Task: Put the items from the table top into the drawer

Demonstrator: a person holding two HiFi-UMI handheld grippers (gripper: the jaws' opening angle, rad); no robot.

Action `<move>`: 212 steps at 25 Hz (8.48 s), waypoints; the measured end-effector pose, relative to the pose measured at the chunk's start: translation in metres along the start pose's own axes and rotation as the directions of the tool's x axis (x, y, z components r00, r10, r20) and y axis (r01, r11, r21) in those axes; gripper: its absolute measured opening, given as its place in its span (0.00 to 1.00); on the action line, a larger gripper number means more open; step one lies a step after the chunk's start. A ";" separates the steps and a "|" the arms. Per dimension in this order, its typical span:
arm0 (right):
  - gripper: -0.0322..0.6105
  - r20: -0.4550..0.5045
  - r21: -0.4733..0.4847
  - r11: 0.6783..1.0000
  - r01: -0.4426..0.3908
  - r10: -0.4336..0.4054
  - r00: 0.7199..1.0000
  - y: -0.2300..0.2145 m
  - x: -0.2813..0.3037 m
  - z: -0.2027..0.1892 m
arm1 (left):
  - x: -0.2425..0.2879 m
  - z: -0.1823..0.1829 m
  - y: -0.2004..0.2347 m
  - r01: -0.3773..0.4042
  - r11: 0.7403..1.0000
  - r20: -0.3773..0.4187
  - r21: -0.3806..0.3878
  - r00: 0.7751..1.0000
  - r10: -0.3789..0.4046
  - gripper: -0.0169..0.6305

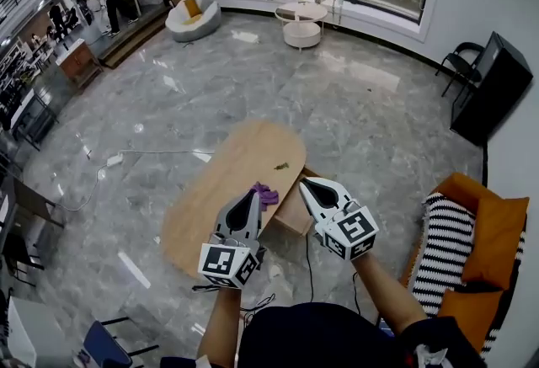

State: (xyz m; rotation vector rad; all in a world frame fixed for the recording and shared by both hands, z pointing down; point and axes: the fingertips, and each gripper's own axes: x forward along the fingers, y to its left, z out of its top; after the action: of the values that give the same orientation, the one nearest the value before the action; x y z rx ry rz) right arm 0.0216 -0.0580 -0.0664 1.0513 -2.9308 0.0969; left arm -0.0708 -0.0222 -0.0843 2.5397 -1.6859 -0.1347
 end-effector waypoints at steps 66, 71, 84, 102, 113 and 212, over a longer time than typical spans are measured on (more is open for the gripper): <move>0.07 -0.041 -0.057 0.998 0.004 -0.007 0.999 -0.108 0.148 -0.176 | 0.114 -0.179 0.141 -0.060 0.996 -0.019 0.060 0.998 0.062 0.03; 0.07 -0.028 -0.061 0.998 -0.013 0.011 1.000 -0.105 0.157 -0.208 | 0.103 -0.211 0.151 -0.086 0.995 -0.012 0.054 0.996 0.087 0.03; 0.07 0.006 -0.067 0.997 -0.032 0.033 0.999 -0.105 0.167 -0.289 | 0.088 -0.297 0.168 -0.117 0.992 0.000 0.049 0.993 0.117 0.03; 0.07 0.062 -0.069 0.997 -0.038 0.043 0.997 -0.108 0.190 -0.409 | 0.068 -0.422 0.205 -0.150 0.984 0.020 0.092 0.989 0.149 0.03; 0.07 0.087 -0.094 0.994 -0.062 0.071 0.994 -0.105 0.187 -0.454 | 0.060 -0.461 0.209 -0.173 0.975 0.042 0.139 0.985 0.169 0.03; 0.07 0.073 -0.122 0.991 0.061 -0.052 0.996 -0.154 0.131 -0.506 | 0.170 -0.610 0.190 0.033 0.986 -0.530 0.166 0.846 0.060 0.13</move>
State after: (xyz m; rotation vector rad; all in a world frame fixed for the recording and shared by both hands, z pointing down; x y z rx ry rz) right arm 0.0200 -0.2253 0.4520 1.1400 -2.9197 -0.1240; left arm -0.1039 -0.2367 0.5409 2.3523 -1.5292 0.6854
